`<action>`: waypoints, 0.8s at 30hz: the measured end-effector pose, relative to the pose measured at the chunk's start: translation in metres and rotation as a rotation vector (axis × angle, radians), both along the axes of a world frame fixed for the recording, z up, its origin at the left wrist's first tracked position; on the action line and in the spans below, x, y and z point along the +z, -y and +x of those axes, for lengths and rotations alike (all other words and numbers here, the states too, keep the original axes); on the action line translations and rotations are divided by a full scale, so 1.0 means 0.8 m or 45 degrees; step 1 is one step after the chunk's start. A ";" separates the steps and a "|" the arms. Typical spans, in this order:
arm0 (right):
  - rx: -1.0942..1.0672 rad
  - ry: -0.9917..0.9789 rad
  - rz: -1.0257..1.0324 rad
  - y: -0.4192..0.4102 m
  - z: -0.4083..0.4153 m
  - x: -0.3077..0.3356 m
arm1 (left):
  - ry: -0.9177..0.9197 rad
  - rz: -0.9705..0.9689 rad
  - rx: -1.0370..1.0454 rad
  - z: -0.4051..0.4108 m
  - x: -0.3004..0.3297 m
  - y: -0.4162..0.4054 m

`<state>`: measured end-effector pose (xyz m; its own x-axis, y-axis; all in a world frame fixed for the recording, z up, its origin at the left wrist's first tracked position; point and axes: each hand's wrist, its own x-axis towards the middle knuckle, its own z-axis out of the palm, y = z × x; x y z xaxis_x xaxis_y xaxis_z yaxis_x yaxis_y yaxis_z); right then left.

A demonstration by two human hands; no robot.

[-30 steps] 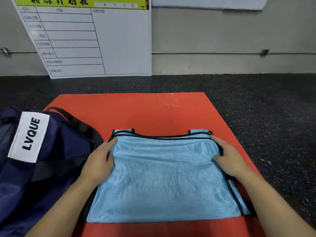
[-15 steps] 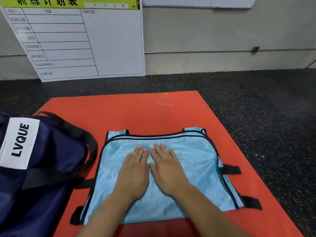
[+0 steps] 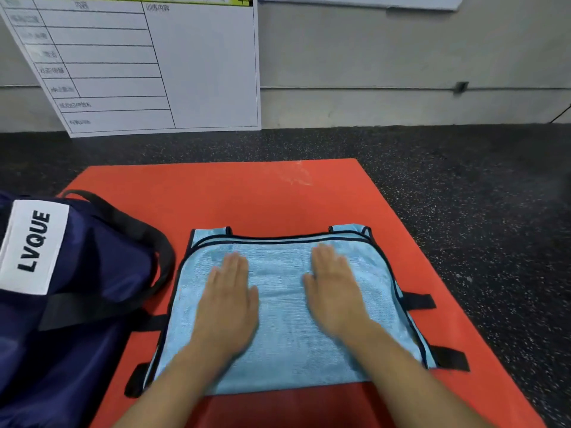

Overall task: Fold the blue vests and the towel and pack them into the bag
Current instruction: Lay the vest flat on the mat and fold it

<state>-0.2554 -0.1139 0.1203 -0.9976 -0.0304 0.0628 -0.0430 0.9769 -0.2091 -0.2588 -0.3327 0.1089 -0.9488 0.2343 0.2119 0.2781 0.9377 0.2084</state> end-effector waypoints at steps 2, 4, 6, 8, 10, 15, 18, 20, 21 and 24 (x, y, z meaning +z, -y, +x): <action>0.238 -0.043 -0.005 0.045 0.011 -0.015 | -0.013 0.016 -0.147 0.018 -0.008 -0.025; 0.255 -0.008 0.005 0.039 0.018 -0.015 | 0.024 -0.046 -0.182 0.028 -0.016 -0.019; 0.121 0.036 0.028 -0.006 0.018 -0.012 | 0.021 -0.054 -0.085 0.023 -0.017 0.011; -0.015 0.070 0.080 -0.063 0.015 -0.010 | 0.048 -0.065 0.044 0.014 -0.011 0.046; -0.117 0.099 0.151 -0.106 0.017 -0.005 | 0.025 -0.108 0.120 0.010 -0.008 0.069; 0.142 -0.048 -0.014 -0.030 0.026 0.001 | -0.039 -0.069 -0.027 0.041 -0.001 0.021; 0.443 -0.125 -0.023 0.055 0.046 -0.016 | -0.030 -0.038 -0.194 0.061 -0.009 -0.010; 0.456 -0.086 -0.030 0.058 0.050 -0.023 | -0.023 -0.054 -0.178 0.064 -0.016 0.001; 0.419 -0.055 -0.033 0.044 0.047 -0.023 | -0.022 -0.059 -0.148 0.063 -0.017 0.012; 0.190 -0.002 0.009 -0.025 0.036 -0.018 | 0.007 -0.073 -0.011 0.056 -0.011 0.049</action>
